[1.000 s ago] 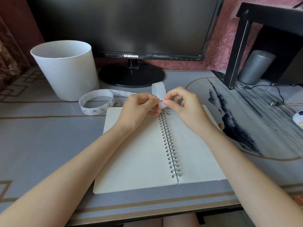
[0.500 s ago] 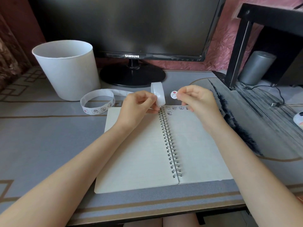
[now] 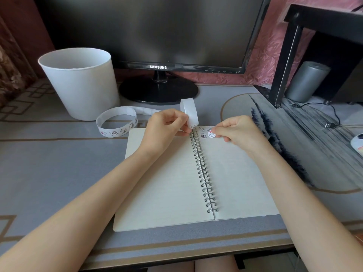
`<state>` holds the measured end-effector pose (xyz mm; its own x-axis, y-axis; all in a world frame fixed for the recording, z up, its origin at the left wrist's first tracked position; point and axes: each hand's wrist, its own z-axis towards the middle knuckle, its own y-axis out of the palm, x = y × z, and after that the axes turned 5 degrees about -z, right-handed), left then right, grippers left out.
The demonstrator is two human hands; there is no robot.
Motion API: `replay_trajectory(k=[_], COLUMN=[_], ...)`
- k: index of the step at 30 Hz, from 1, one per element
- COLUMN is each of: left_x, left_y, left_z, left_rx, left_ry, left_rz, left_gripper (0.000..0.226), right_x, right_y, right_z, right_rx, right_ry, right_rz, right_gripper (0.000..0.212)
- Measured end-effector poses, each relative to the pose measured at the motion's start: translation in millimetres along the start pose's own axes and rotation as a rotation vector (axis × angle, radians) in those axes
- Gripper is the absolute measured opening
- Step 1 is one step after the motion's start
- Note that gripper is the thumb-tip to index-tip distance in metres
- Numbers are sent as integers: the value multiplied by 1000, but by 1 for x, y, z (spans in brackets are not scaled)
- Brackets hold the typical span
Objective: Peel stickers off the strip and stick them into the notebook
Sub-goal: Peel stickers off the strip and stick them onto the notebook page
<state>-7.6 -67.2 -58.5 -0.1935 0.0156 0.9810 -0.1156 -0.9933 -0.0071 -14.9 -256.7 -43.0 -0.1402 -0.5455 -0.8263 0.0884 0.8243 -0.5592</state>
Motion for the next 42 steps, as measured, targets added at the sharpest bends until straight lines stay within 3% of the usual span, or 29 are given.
replay_trajectory(k=[23,42], left_x=[0,1], left_y=[0,0], left_z=[0,0], left_rx=[1,-3], left_ry=[-2,4], left_rz=[6,10], left_gripper=[21,23], right_x=[4,12], right_y=[3,4], right_z=[2,10], right_rx=[28,79], right_ry=[-38,-79], right_rz=[-105,-157], right_gripper=[3,21])
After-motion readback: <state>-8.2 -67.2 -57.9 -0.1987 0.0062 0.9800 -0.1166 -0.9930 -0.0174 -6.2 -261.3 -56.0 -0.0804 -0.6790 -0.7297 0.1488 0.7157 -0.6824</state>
